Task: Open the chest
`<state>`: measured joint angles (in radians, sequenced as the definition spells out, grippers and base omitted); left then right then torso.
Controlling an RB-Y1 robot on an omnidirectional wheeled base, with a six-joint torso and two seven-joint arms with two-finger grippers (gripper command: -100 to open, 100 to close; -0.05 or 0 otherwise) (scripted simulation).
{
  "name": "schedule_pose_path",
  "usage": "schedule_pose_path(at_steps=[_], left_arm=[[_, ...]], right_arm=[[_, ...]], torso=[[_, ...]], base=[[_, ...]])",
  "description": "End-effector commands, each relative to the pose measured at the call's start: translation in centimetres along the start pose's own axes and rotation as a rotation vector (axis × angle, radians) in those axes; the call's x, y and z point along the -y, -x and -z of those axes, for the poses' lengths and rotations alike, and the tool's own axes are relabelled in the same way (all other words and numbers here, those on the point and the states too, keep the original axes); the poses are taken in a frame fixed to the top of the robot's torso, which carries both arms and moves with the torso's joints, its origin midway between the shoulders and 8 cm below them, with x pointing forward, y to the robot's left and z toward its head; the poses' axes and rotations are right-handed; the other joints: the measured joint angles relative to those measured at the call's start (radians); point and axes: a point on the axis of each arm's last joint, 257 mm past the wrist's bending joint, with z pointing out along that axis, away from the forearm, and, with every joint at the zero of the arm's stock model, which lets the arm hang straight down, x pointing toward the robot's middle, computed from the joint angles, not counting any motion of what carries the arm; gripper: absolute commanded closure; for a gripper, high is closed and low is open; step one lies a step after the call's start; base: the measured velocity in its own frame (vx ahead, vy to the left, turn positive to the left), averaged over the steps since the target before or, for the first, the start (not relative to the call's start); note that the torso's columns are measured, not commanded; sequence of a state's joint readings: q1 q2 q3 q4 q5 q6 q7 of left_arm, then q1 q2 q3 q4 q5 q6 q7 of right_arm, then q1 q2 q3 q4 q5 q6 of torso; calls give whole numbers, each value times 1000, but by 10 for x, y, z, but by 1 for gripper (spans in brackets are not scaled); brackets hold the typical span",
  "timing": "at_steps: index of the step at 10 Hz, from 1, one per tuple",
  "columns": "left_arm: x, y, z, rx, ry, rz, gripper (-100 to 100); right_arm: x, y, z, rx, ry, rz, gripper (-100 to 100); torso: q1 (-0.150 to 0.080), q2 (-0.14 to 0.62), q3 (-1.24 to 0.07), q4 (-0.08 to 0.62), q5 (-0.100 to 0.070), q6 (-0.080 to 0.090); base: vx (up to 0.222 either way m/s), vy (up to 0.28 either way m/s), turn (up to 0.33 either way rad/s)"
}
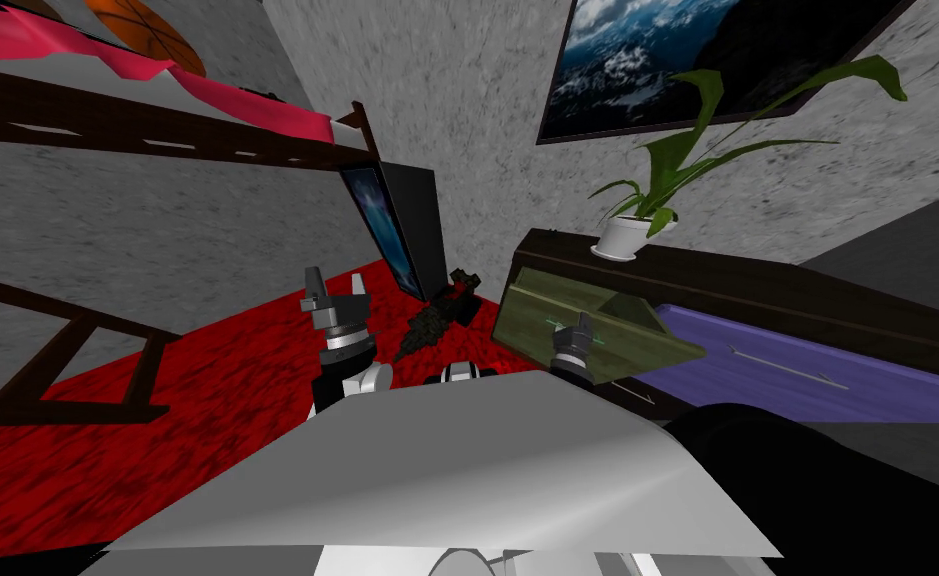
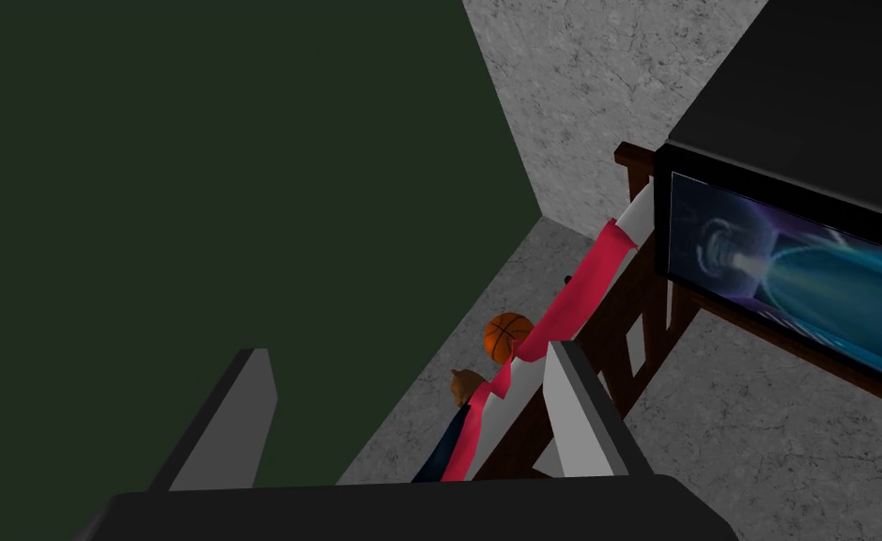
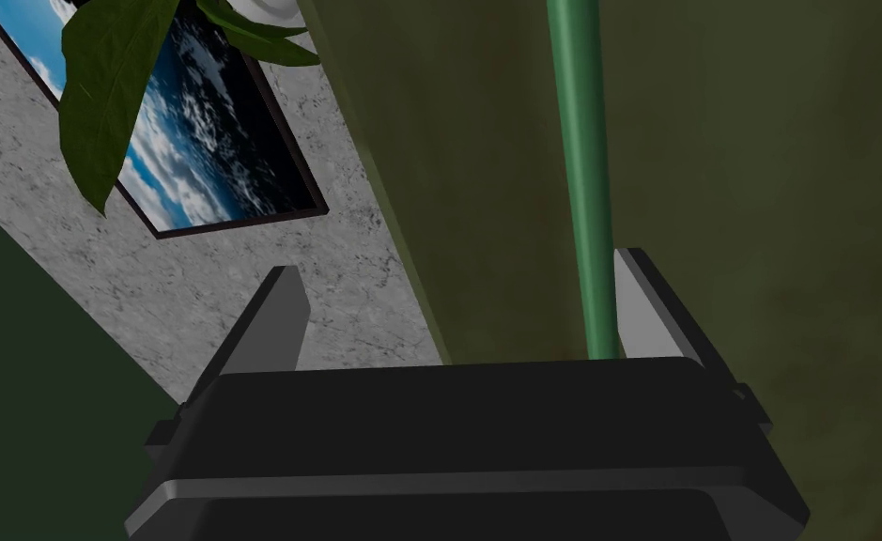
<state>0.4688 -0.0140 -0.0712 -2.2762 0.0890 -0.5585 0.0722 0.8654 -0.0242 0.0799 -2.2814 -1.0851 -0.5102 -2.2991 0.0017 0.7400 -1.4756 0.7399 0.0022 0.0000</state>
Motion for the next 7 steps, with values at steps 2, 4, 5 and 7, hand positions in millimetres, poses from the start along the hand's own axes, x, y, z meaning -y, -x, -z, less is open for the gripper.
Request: schedule_pose_path(at_steps=[2, 4, 5, 7], left_arm=[[0, 0, 0, 0, 0, 0, 0], [0, 0, 0, 0, 0, 0, 0], [0, 0, 0, 0, 0, 0, 0], [0, 0, 0, 0, 0, 0, 0]], right_arm=[[3, -1, 3, 5, 9, 4, 0], [1, -2, 3, 4, 14, 6, 0], [0, -2, 4, 4, 16, 6, 0], [-1, -2, 4, 4, 19, 7, 0]], torso=[[3, 2, 1, 1, 1, -1], [1, 0, 0, 0, 0, 0], [0, -1, 0, -1, -1, 0], [-1, -1, 0, -1, -1, 0]], base=[[11, -1, -7], [0, 0, 0], [0, 0, 0], [0, 0, 0]])
